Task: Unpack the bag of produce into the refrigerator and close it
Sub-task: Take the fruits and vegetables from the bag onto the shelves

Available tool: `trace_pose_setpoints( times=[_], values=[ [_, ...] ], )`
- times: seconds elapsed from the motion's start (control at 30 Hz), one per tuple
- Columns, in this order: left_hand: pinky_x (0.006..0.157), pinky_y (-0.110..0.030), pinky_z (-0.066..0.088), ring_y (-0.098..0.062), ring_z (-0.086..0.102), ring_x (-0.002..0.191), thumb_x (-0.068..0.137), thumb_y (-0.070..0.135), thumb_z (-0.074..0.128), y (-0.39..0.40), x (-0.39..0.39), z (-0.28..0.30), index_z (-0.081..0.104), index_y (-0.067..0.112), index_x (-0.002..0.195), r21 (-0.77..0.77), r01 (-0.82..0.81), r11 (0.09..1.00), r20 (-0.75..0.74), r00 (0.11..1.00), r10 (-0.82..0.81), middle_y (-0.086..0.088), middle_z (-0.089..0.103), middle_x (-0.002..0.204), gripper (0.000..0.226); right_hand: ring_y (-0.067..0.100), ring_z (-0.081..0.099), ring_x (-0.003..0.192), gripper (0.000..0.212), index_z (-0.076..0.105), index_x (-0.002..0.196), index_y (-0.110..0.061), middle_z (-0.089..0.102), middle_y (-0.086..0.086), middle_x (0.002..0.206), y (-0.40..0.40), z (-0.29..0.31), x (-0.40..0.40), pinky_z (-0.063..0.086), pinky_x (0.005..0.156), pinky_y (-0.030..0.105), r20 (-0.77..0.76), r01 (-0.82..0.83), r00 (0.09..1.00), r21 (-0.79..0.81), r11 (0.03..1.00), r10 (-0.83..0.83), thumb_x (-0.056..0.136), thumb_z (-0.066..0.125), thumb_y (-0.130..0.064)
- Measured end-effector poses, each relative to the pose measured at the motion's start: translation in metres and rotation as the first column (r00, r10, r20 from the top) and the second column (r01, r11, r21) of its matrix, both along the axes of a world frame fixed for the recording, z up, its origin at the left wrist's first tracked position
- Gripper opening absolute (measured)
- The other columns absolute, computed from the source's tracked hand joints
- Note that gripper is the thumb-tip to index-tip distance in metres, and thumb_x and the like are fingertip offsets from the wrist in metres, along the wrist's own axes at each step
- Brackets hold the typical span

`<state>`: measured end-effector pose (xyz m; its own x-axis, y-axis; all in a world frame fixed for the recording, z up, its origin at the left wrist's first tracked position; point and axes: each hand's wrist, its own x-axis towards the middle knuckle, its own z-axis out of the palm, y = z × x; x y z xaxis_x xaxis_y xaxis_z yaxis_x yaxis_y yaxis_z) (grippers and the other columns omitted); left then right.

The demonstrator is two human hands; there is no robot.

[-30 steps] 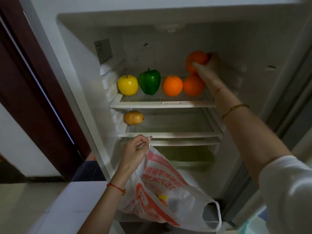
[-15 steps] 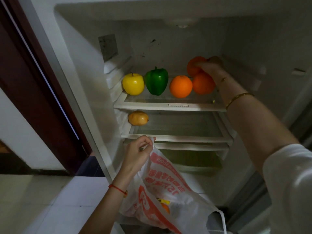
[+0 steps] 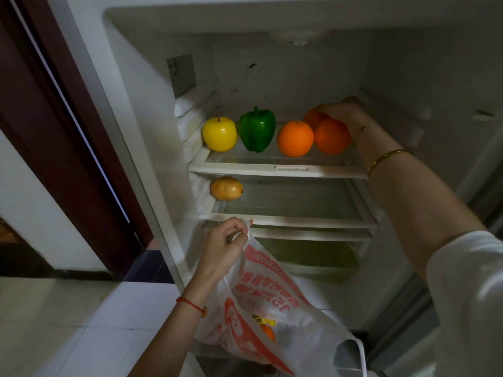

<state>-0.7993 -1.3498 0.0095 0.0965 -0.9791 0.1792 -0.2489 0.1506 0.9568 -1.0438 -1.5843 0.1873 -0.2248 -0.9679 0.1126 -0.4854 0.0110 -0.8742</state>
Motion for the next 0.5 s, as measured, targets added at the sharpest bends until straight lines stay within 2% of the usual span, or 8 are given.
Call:
trace_pose_setpoints(
  times=[0.1, 0.17, 0.23, 0.3, 0.4, 0.5],
  values=[
    [0.086, -0.012, 0.046, 0.009, 0.06, 0.108, 0.09, -0.002, 0.056, 0.004, 0.002, 0.001, 0.06, 0.007, 0.077, 0.01, -0.002, 1.0, 0.008, 1.0, 0.002, 0.016, 0.07, 0.105, 0.017, 0.018, 0.058, 0.114, 0.057, 0.056, 0.127, -0.011, 0.059, 0.002, 0.124, 0.011, 0.001, 0.0, 0.045, 0.083, 0.026, -0.045, 0.025, 0.998, -0.129, 0.991, -0.031, 0.08, 0.068, -0.041],
    [0.089, -0.017, 0.048, 0.009, 0.061, 0.107, 0.09, -0.003, 0.056, 0.007, 0.003, 0.001, 0.06, 0.006, 0.077, 0.007, 0.001, 1.0, 0.015, 1.0, -0.001, 0.014, 0.071, 0.104, 0.017, 0.018, 0.057, 0.114, 0.062, 0.058, 0.126, -0.009, 0.06, 0.003, 0.124, 0.029, 0.001, 0.004, 0.045, 0.089, 0.024, -0.08, 0.011, 0.996, -0.236, 0.972, -0.031, 0.077, 0.065, -0.045],
    [0.091, -0.02, 0.049, 0.006, 0.062, 0.106, 0.09, -0.003, 0.056, 0.012, 0.003, 0.003, 0.062, 0.009, 0.077, 0.008, -0.008, 1.0, 0.031, 0.999, 0.007, 0.012, 0.072, 0.104, 0.019, 0.02, 0.058, 0.116, 0.056, 0.06, 0.125, -0.007, 0.062, 0.009, 0.126, 0.05, -0.006, 0.009, 0.042, 0.09, 0.02, -0.117, -0.031, 0.993, -0.344, 0.939, -0.01, 0.078, 0.066, -0.038],
    [0.087, -0.015, 0.049, 0.006, 0.063, 0.1, 0.09, -0.003, 0.056, 0.019, 0.002, 0.006, 0.064, 0.015, 0.079, 0.011, -0.023, 1.0, 0.035, 0.999, 0.023, 0.013, 0.071, 0.101, 0.023, 0.018, 0.06, 0.111, 0.043, 0.063, 0.12, -0.007, 0.065, 0.009, 0.12, 0.08, -0.02, 0.015, 0.041, 0.088, 0.018, -0.184, -0.051, 0.982, -0.462, 0.885, -0.04, 0.083, 0.067, -0.028],
    [0.074, -0.007, 0.046, 0.006, 0.061, 0.089, 0.09, -0.002, 0.056, 0.03, 0.001, 0.009, 0.066, 0.02, 0.083, 0.026, -0.065, 0.998, 0.072, 0.995, 0.063, 0.016, 0.067, 0.092, 0.026, 0.02, 0.06, 0.104, 0.032, 0.066, 0.109, -0.011, 0.066, 0.007, 0.111, 0.127, -0.048, 0.027, 0.044, 0.089, 0.026, -0.273, -0.143, 0.961, -0.602, 0.786, -0.035, 0.081, 0.067, -0.028],
    [0.077, -0.015, 0.045, 0.004, 0.059, 0.088, 0.09, -0.001, 0.056, 0.042, 0.001, 0.01, 0.067, 0.02, 0.086, 0.043, -0.09, 0.995, 0.089, 0.992, 0.086, 0.016, 0.065, 0.09, 0.024, 0.019, 0.059, 0.096, 0.021, 0.067, 0.101, -0.011, 0.066, 0.003, 0.101, 0.172, -0.083, 0.04, 0.045, 0.084, 0.03, -0.271, -0.225, 0.961, -0.643, 0.732, 0.057, 0.084, 0.066, -0.023]
  ],
)
